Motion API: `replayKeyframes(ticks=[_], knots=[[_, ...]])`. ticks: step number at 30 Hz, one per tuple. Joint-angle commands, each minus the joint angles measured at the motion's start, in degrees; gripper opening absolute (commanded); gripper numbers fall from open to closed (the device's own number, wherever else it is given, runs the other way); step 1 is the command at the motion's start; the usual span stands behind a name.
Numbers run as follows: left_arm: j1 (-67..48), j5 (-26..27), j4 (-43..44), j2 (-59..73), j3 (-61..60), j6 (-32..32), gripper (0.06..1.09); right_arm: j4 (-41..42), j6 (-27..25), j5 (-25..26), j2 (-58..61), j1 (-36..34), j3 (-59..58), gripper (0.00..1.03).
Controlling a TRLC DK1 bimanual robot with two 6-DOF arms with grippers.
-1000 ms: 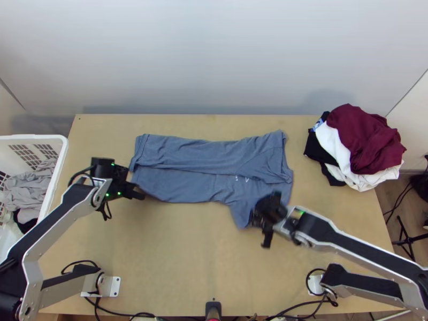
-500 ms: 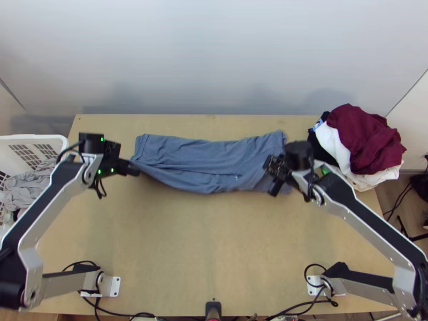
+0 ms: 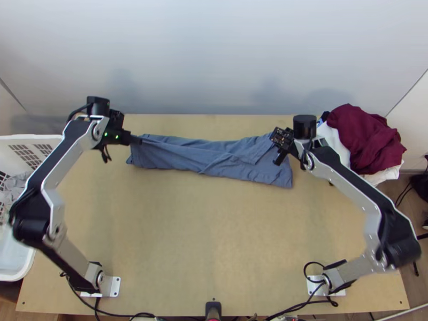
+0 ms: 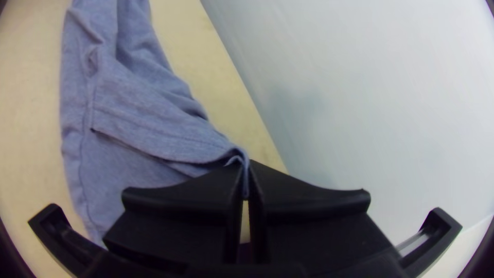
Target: Fold the t-shirt
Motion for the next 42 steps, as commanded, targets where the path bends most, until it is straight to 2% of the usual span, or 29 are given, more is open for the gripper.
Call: replayKeyframes(ticks=[1,10,25,27,28,29,30,31,32,33,38,42], knots=[[0.66,-0.32,-2.43,11.66,11.25,-1.66,0.09,6.07,-2.73,-0.37,9.76,-4.05,4.03,0.03],[1.1,-1.99,-2.69,19.48,16.7,-2.27,0.09,10.38,-7.21,-0.72,18.64,-6.25,10.7,0.03],[3.91,-1.9,-4.54,20.53,13.45,-1.57,0.1,12.75,-9.76,-0.72,18.99,-8.97,3.76,0.03],[3.83,-1.9,-4.63,20.62,13.27,-1.92,0.14,13.28,-9.58,-0.72,18.82,-8.45,2.71,0.03],[3.65,-1.9,-4.63,20.71,13.36,-2.18,0.21,13.98,-9.67,-0.72,18.38,-8.18,1.65,0.03],[3.56,-1.81,-4.63,20.71,13.45,-2.54,0.41,15.56,-9.49,-0.72,18.2,-7.83,1.04,0.05],[3.39,-1.9,-4.8,20.62,13.71,-3.68,0.71,17.58,-9.05,-0.63,18.2,-7.48,0.86,0.29],[3.21,-1.81,-5.33,20.53,14.42,-4.56,1.05,18.11,-8.61,-0.63,17.94,-7.13,0.51,0.69],[3.12,-1.81,-6.65,20.18,15.38,-5.0,1.04,18.64,-8.53,-0.63,17.24,-6.95,0.33,1.02],[3.04,-1.81,-6.91,19.57,16.0,-5.7,1.04,18.9,-8.35,-0.72,16.36,-6.69,0.16,0.99],[2.42,-1.11,-8.23,15.26,17.41,-7.72,1.04,18.55,-6.15,-0.46,9.94,-5.37,0.16,0.99],[2.77,-1.11,-9.81,12.54,16.0,-7.63,1.04,17.5,-6.24,-0.02,2.29,-4.4,-1.78,0.99]])
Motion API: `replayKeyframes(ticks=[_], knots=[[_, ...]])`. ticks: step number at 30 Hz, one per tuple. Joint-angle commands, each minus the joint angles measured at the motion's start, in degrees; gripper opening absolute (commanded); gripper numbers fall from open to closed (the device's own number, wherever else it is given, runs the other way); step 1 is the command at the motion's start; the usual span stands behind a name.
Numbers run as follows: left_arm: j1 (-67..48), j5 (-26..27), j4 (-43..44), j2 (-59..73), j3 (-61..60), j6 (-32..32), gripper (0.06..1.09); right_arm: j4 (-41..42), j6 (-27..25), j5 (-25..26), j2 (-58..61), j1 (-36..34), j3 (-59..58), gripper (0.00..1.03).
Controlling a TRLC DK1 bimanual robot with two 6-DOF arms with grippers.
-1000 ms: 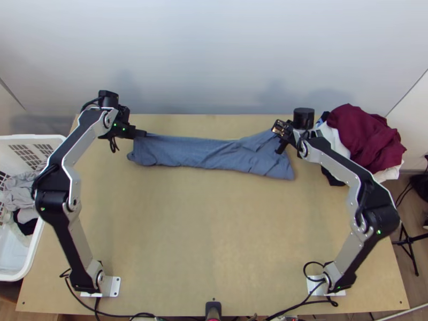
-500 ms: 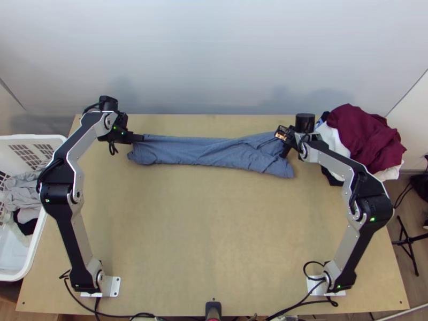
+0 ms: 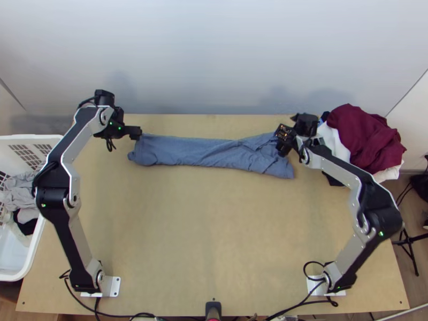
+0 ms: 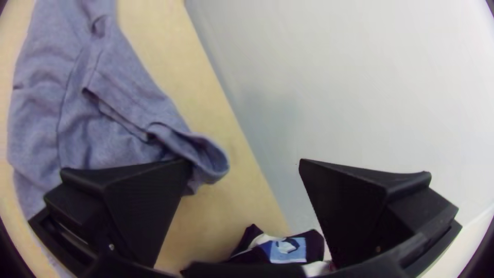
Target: Fold the t-shirt
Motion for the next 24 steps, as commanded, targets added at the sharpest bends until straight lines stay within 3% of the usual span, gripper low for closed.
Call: replayKeyframes(ticks=[1,5,11,17,22,24], knots=[[0.5,0.51,-2.05,-4.56,-1.36,-1.03,1.04,-0.6,0.86,0.75,-11.31,1.76,-2.76,0.99],[2.35,3.93,-2.32,-6.49,-5.58,-1.47,1.04,-1.92,0.07,1.36,-20.54,1.94,-4.96,0.99],[4.37,14.66,-0.12,-8.07,-13.14,-2.88,1.04,-8.69,0.6,1.45,-33.29,1.85,-6.8,0.99],[4.9,21.25,2.25,-4.21,-14.9,-6.04,1.04,-13.08,0.42,1.63,-42.69,1.94,-9.27,0.99],[2.79,22.74,4.19,-2.01,-14.9,-8.86,1.04,-16.69,-0.46,2.42,-46.47,1.41,-8.83,0.99],[2.08,25.56,5.07,-1.66,-14.81,-10.61,1.04,-17.92,-0.46,2.5,-47.44,0.97,-8.21,0.99]])
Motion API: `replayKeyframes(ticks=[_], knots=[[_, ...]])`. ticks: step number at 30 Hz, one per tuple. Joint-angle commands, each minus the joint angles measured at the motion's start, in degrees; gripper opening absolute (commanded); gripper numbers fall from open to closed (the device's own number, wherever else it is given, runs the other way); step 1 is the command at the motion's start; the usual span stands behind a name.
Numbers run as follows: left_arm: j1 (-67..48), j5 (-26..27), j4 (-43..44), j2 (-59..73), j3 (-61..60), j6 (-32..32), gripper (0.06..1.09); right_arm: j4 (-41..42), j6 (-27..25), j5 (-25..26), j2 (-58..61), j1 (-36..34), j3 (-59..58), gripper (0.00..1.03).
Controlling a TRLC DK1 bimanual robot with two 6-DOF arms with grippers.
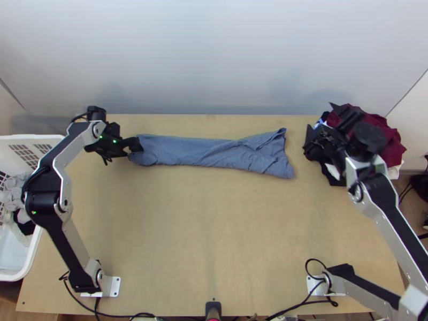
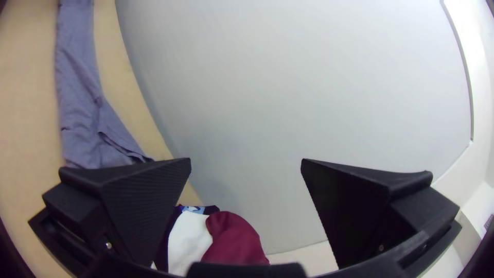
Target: Fold the t-shirt
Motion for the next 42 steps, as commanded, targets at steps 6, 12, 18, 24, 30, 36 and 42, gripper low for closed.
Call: replayKeyframes(ticks=[6,12,18,24,30,36,42], knots=[[-5.61,8.9,4.33,3.95,1.09,-10.23,1.04,-5.75,-0.72,0.54,-8.02,-2.16,-0.85,0.99],[-12.55,19.97,7.85,1.4,0.74,-15.94,0.42,-5.75,-0.54,0.54,-10.04,-2.69,-2.7,0.99],[-13.87,20.23,6.27,-1.24,4.26,-16.56,0.09,-5.84,-0.28,0.54,-13.29,-2.07,-5.07,0.99],[-12.64,20.06,-2.87,-1.24,17.53,-14.63,0.09,-5.75,0.6,0.54,-18.21,-0.84,-9.99,0.99],[-15.63,19.71,-11.14,3.16,32.29,-13.48,0.09,-5.84,2.36,0.63,-22.34,-0.58,-14.3,0.99],[-21.43,17.86,-12.72,6.23,38.01,-13.04,0.09,-5.84,2.88,1.06,-26.65,-0.67,-17.9,0.99],[-28.37,14.43,-11.75,8.08,39.41,-11.99,0.09,-7.51,4.03,2.03,-32.71,-0.76,-21.77,0.99]])
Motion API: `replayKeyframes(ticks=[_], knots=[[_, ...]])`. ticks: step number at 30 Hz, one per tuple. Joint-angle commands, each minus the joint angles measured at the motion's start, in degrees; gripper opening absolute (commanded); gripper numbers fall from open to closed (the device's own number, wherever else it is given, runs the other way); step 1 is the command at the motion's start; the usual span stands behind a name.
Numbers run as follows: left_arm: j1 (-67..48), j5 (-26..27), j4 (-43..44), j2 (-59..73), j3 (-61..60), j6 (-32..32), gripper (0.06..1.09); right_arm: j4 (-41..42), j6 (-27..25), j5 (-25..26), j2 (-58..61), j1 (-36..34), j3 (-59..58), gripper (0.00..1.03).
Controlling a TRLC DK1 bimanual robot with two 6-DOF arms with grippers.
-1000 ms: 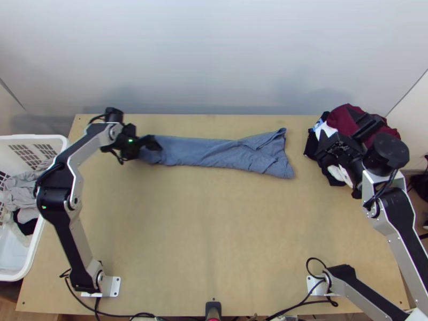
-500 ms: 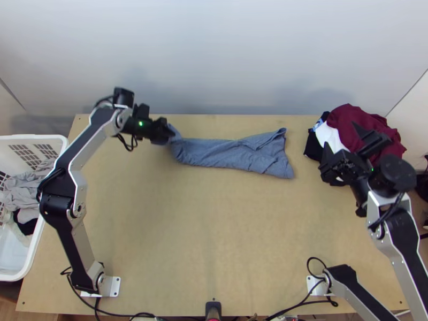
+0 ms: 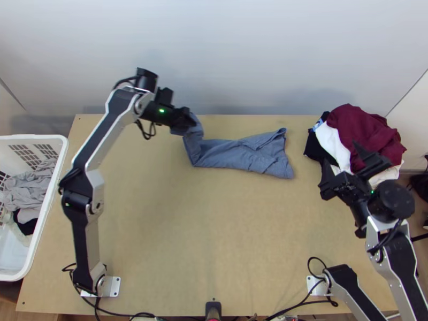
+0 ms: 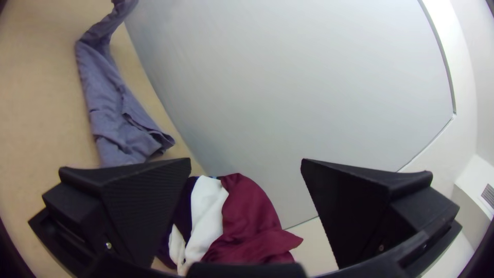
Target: Fold the t-shirt
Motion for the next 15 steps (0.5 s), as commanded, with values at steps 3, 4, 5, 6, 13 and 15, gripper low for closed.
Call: replayKeyframes(ticks=[3,4,5,6,13,15], knots=[[-9.68,-4.53,1.46,3.85,4.99,0.95,0.09,-1.98,1.49,1.18,-8.62,-0.32,-6.0,0.99],[-10.65,-4.96,2.34,4.2,4.99,0.95,0.09,-2.16,1.76,1.27,-9.41,-0.58,-6.52,0.99],[-11.53,-5.23,3.39,4.55,5.08,0.69,0.09,-2.16,2.37,1.27,-10.2,-0.76,-7.14,0.99],[-12.49,-5.4,4.27,4.99,5.26,-0.19,0.1,-2.25,2.72,1.36,-10.82,-0.85,-7.49,0.99],[-18.38,-6.63,11.3,7.89,6.31,-2.13,0.12,-2.86,6.68,1.62,-12.75,-2.52,-10.04,0.99],[-19.88,-6.9,14.2,8.68,6.4,-3.01,0.12,-2.86,7.29,1.62,-13.1,-2.52,-10.48,0.99]])
